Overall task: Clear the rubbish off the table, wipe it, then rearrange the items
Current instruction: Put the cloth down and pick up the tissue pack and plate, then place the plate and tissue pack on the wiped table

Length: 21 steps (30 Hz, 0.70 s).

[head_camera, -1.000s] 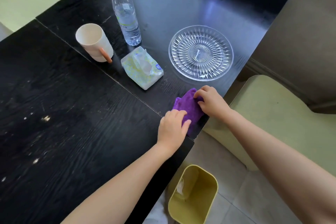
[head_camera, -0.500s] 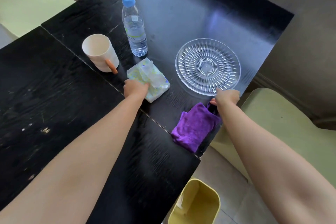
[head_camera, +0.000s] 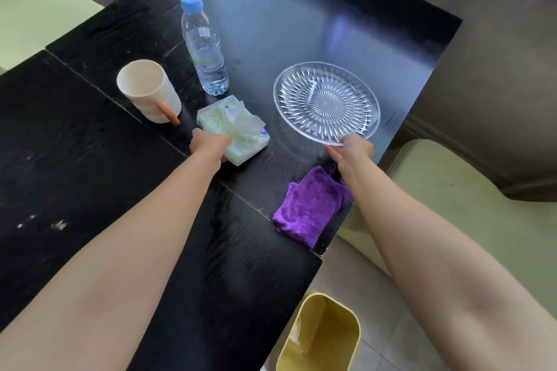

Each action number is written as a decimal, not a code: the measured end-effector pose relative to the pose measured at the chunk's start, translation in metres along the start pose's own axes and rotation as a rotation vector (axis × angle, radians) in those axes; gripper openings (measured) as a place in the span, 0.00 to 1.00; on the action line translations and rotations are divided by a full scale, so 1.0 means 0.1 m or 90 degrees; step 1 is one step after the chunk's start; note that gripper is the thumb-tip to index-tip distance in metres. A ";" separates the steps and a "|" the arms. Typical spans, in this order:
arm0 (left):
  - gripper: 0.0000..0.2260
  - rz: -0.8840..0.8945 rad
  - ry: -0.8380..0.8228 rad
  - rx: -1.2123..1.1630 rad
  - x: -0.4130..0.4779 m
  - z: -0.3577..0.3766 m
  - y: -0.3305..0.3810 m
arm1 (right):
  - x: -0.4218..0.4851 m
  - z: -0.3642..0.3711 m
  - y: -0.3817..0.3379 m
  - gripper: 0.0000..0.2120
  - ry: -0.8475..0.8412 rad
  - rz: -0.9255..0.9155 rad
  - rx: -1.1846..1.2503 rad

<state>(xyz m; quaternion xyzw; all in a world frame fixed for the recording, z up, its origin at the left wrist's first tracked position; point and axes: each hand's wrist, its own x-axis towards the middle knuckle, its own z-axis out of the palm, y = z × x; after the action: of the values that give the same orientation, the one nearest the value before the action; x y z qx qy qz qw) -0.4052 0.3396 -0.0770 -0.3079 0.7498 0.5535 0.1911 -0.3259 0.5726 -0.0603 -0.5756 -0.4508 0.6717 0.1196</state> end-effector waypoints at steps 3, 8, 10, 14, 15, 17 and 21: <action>0.23 0.023 -0.018 -0.032 -0.11 -0.05 0.09 | -0.10 -0.05 -0.13 0.17 -0.031 0.009 0.024; 0.24 0.037 -0.058 -0.133 -0.40 -0.17 0.09 | -0.35 -0.25 -0.26 0.20 -0.052 -0.009 0.000; 0.24 0.062 -0.073 -0.139 -0.54 -0.25 0.04 | -0.47 -0.36 -0.27 0.19 -0.070 -0.025 -0.010; 0.23 0.117 -0.086 -0.180 -0.91 -0.50 -0.09 | -0.74 -0.58 -0.29 0.16 -0.136 -0.068 -0.029; 0.23 0.124 -0.083 -0.199 -1.03 -0.59 -0.13 | -0.83 -0.63 -0.29 0.15 -0.157 -0.079 -0.034; 0.23 0.135 -0.067 -0.231 -1.27 -0.81 -0.22 | -1.03 -0.70 -0.27 0.16 -0.191 -0.096 -0.045; 0.22 0.147 -0.023 -0.296 -1.78 -1.33 -0.48 | -1.54 -0.82 -0.15 0.14 -0.250 -0.116 -0.064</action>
<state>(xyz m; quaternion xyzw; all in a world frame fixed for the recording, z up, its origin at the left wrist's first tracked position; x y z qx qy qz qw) -0.2343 0.2486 0.0424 -0.2459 0.6291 0.7346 0.0638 -0.2113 0.5154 0.0592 -0.3958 -0.5482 0.7343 0.0607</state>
